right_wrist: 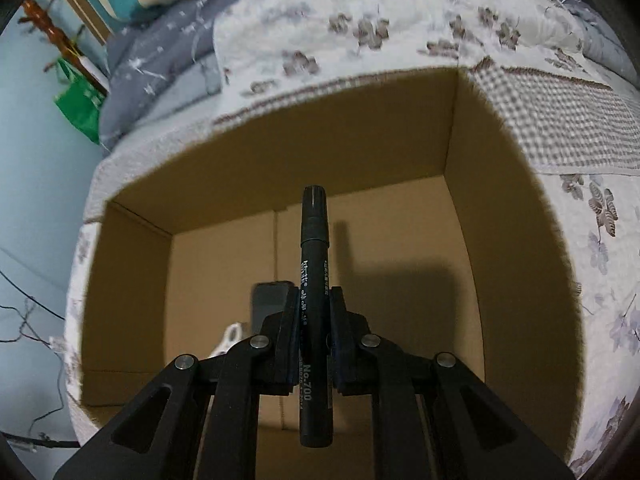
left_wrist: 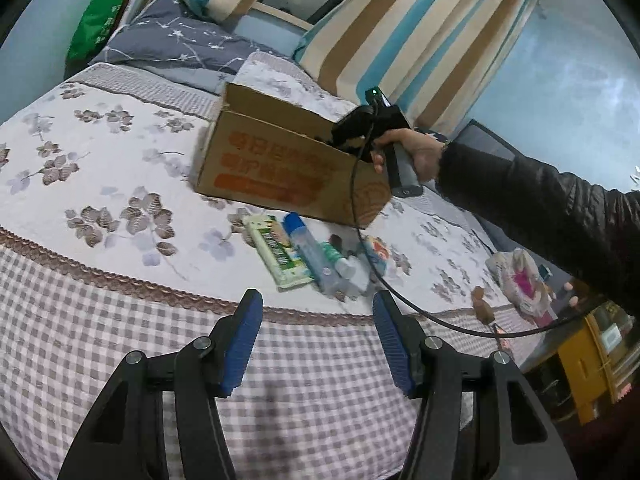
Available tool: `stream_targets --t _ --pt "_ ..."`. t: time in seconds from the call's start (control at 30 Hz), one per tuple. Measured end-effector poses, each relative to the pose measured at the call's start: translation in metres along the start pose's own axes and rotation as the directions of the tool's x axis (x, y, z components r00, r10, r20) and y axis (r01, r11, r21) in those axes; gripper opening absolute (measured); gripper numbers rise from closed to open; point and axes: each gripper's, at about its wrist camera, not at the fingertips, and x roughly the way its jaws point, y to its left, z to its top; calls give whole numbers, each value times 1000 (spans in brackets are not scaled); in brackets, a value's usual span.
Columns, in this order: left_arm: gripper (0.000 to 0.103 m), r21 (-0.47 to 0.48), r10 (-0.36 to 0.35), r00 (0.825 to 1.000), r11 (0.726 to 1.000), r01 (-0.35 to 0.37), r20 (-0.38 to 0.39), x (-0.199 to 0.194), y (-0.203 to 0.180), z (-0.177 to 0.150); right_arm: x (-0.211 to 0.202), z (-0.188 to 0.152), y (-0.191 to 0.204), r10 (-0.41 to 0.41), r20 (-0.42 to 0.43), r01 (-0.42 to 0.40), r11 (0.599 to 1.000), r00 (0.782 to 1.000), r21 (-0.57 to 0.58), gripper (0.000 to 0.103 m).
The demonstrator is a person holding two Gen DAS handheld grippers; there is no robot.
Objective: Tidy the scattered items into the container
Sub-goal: 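Carry the marker into the box and open the right tool, then grasp the green snack bar packet with the left tool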
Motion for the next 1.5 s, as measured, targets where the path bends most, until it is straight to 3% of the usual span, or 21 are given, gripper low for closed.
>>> stream_targets --t 0.13,0.33,0.5,0.63,0.73,0.87,0.9,0.97,1.07,1.1,1.17,1.23,1.4,1.5 --pt "57 1 9 1000 1000 -9 0 -2 0 3 -8 -1 -4 12 -3 -12 1000 1000 15 103" --pt "58 12 30 1000 999 -30 -9 -5 -11 4 -89 -29 1 115 137 -105 991 984 -77 103" --pt "59 16 76 996 997 -75 -47 12 -20 4 -187 -122 -22 152 296 -112 983 943 -148 103" --pt "59 33 157 983 987 -155 -91 54 -23 11 -219 -203 -63 123 314 -103 992 941 -79 103" --pt "59 27 239 962 971 -238 -128 105 -21 23 -224 -265 -94 84 287 -91 996 954 13 103" --pt "59 60 378 911 926 -373 -166 166 -20 37 -221 -325 -132 72 238 -108 984 969 145 103" --pt "59 67 417 891 909 -412 -181 181 -18 39 -221 -335 -139 60 228 -100 981 972 169 103" --pt "59 67 471 856 881 -468 -213 204 -13 41 -221 -350 -148 43 221 -87 977 974 195 103" --pt "59 27 473 850 876 -481 -233 219 -9 42 -221 -362 -159 41 227 -92 972 973 218 103" --pt "59 37 489 839 868 -495 -239 224 -9 42 -219 -363 -162 40 223 -90 971 974 221 103" --pt "59 98 535 812 844 -528 -234 235 -13 41 -215 -359 -165 38 220 -88 971 975 223 103" --pt "60 175 567 796 823 -540 -211 241 -18 39 -209 -354 -165 47 219 -97 970 975 223 103" --pt "46 245 532 822 841 -483 -204 225 -16 32 -194 -337 -149 71 222 -111 978 972 176 103" --pt "46 177 447 872 892 -416 -201 194 -4 24 -185 -329 -142 83 213 -120 979 974 168 103"
